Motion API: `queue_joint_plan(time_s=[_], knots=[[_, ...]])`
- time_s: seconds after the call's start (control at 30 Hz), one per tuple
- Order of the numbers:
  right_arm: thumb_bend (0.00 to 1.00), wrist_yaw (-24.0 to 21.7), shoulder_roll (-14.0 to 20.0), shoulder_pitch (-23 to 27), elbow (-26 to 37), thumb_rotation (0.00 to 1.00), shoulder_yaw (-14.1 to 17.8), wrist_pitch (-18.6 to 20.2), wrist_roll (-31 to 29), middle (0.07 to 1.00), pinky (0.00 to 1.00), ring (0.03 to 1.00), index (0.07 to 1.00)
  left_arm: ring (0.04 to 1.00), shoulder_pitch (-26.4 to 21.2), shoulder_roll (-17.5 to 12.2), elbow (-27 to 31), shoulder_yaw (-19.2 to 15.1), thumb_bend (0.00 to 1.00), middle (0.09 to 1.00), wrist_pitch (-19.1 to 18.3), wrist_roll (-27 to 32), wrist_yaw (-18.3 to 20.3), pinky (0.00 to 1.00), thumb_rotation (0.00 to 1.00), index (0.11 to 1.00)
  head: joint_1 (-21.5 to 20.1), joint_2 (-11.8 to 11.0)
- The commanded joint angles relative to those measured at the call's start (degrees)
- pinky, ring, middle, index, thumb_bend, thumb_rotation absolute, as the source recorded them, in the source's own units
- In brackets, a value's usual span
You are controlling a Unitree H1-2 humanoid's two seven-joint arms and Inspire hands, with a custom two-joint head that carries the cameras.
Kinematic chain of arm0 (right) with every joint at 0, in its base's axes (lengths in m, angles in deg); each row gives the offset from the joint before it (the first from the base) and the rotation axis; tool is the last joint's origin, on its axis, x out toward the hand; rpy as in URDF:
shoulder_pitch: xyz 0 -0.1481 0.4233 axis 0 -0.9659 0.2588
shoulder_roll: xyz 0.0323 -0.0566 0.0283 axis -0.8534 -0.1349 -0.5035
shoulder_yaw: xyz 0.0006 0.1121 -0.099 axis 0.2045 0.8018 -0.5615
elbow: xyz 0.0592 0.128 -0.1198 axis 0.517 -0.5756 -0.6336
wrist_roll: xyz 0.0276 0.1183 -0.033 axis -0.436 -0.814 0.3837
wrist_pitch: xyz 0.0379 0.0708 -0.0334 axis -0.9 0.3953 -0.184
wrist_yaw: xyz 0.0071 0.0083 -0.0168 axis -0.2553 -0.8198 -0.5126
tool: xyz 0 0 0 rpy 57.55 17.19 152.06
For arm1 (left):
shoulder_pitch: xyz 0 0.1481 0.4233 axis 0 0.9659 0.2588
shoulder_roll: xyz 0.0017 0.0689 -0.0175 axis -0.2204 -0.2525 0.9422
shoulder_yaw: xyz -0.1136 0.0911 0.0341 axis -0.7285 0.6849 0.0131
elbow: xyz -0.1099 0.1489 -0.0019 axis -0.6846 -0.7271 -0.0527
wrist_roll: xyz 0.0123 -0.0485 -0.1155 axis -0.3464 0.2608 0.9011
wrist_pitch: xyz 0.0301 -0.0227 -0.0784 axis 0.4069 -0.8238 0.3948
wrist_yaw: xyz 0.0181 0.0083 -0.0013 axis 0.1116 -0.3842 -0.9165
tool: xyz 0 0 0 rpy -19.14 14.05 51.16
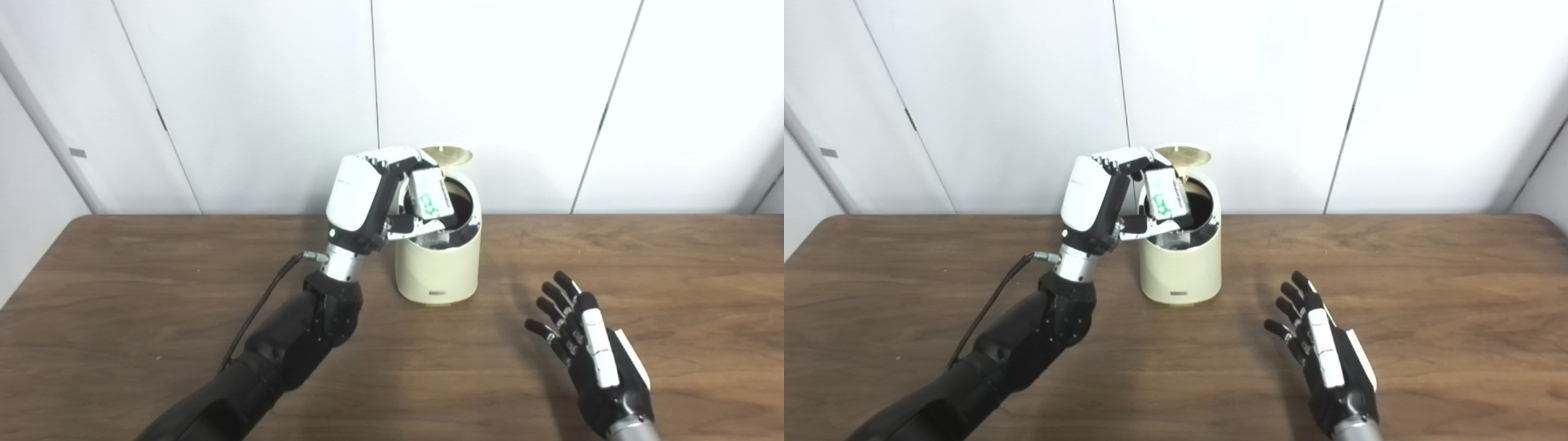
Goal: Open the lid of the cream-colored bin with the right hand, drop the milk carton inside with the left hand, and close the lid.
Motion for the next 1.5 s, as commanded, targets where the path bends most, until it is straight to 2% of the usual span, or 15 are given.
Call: queue_joint_plan(time_s=[0.0, 0.2, 0.27, 0.3, 0.37, 0.4, 0.43, 0.5, 0.63, 0.87, 1.13, 1.23, 1.33, 1.37, 1.47], knots=[[0.55, -0.37, -0.01, 0.81, 2.24, 0.88, 0.18, -0.63, -0.66, 0.941, 0.81, 0.935, 0.953, 0.445, -2.90, -0.55, 1.23, -1.59, 0.48, 0.476, 1.11, 0.21, 0.70, 0.37, 0.00, 0.482, 0.15, -0.13], [0.55, -0.29, -0.13, 0.78, 2.11, 0.88, 0.12, -0.84, -0.60, 0.942, 0.82, 0.935, 0.952, 0.460, -1.36, -0.16, 3.57, -5.17, 0.48, 0.510, 0.51, -1.21, 6.78, 0.37, 0.00, 0.479, 0.25, -0.32], [0.55, -0.36, -0.13, 0.79, 2.12, 0.87, 0.13, -0.87, -0.71, 0.944, 0.82, 0.936, 0.955, 0.465, -0.83, -0.06, 4.73, -6.37, 0.50, 0.529, -0.93, -2.71, 8.80, 0.45, 0.00, 0.479, 0.25, -0.32], [0.55, -0.40, -0.13, 0.79, 2.09, 0.87, 0.15, -0.91, -0.80, 0.942, 0.81, 0.935, 0.954, 0.541, -0.53, -0.03, 5.50, -6.90, 0.51, 0.576, -2.16, -3.80, 9.72, 0.50, 0.03, 0.486, 0.25, -0.32], [0.56, -0.51, -0.09, 0.80, 1.95, 0.87, 0.12, -1.11, -0.86, 0.940, 0.81, 0.934, 0.953, 0.570, -0.07, 0.14, 6.55, -7.85, 0.52, 0.593, -3.66, -5.09, 11.29, 0.52, 0.05, 0.489, 0.38, -0.21], [0.55, -0.57, -0.06, 0.82, 1.87, 0.87, 0.10, -1.23, -0.85, 0.936, 0.81, 0.932, 0.952, 0.585, 0.13, 0.27, 6.90, -8.35, 0.76, 0.604, -3.97, -5.39, 12.04, 0.53, 0.02, 0.533, 0.38, -0.21], [0.55, -0.63, 0.04, 0.83, 1.80, 0.87, 0.01, -1.38, -0.71, 0.934, 0.81, 0.931, 0.951, 0.595, 0.35, 0.36, 7.29, -8.80, 0.90, 0.611, -4.33, -5.59, 12.93, 0.54, 0.01, 0.561, 0.38, -0.21], [0.56, -0.76, 0.18, 0.83, 1.75, 0.87, -0.05, -1.39, -0.70, 0.930, 0.80, 0.927, 0.953, 0.619, 0.73, 0.64, 7.92, -9.72, 0.98, 0.631, -5.16, -6.20, 14.39, 0.56, 0.01, 0.591, 0.38, -0.21], [0.56, -0.69, 0.19, 0.87, 1.69, 0.87, -0.12, -1.34, -0.58, 0.929, 0.80, 0.923, 0.953, 0.647, 1.12, 1.04, 8.50, -10.93, 1.00, 0.660, -5.83, -6.85, 16.42, 0.58, 0.03, 0.623, 0.58, -0.31], [0.58, -1.24, 0.88, 0.95, 1.02, 0.85, -0.56, -2.35, -0.14, 0.921, 0.81, 0.922, 0.937, 0.668, 1.38, 1.38, 9.08, -12.13, 1.00, 0.694, -7.06, -8.12, 18.19, 0.58, 0.07, 0.662, 0.51, -0.50], [0.54, -1.80, 1.35, 1.03, 0.60, 0.83, -0.73, -3.06, -0.18, 0.909, 0.79, 0.901, 0.909, 0.609, 1.71, 1.65, 9.57, -13.35, 1.00, 0.693, -6.83, -7.54, 20.14, 0.51, 0.06, 0.666, 0.69, -0.27], [0.55, -1.69, 1.44, 1.06, 0.61, 0.83, -0.90, -3.01, 0.52, 0.902, 0.77, 0.890, 0.908, 0.575, 1.81, 1.91, 9.43, -13.77, 1.00, 0.658, -5.60, -7.23, 19.38, 0.48, 0.03, 0.639, 0.77, -0.23], [0.55, -1.60, 1.42, 1.01, 0.62, 0.84, -0.71, -2.74, 0.50, 0.897, 0.77, 0.886, 0.907, 0.509, 1.70, 2.30, 8.19, -14.18, 0.98, 0.586, -2.23, -7.55, 15.70, 0.43, 0.00, 0.588, 0.87, -0.23], [0.56, -1.63, 1.40, 1.01, 0.64, 0.84, -0.57, -2.68, 0.33, 0.897, 0.77, 0.885, 0.906, 0.461, 1.67, 2.35, 7.77, -14.22, 0.40, 0.330, -0.72, -7.54, 14.46, 0.39, 0.01, 0.414, 0.83, -0.17], [0.57, -1.92, 1.57, 1.06, 0.70, 0.84, -0.22, -2.51, -0.32, 0.899, 0.78, 0.889, 0.908, 0.405, 1.90, 2.18, 7.88, -13.63, 0.48, 0.455, 1.05, -6.89, 12.39, 0.37, 0.00, 0.494, 1.07, -0.29]])
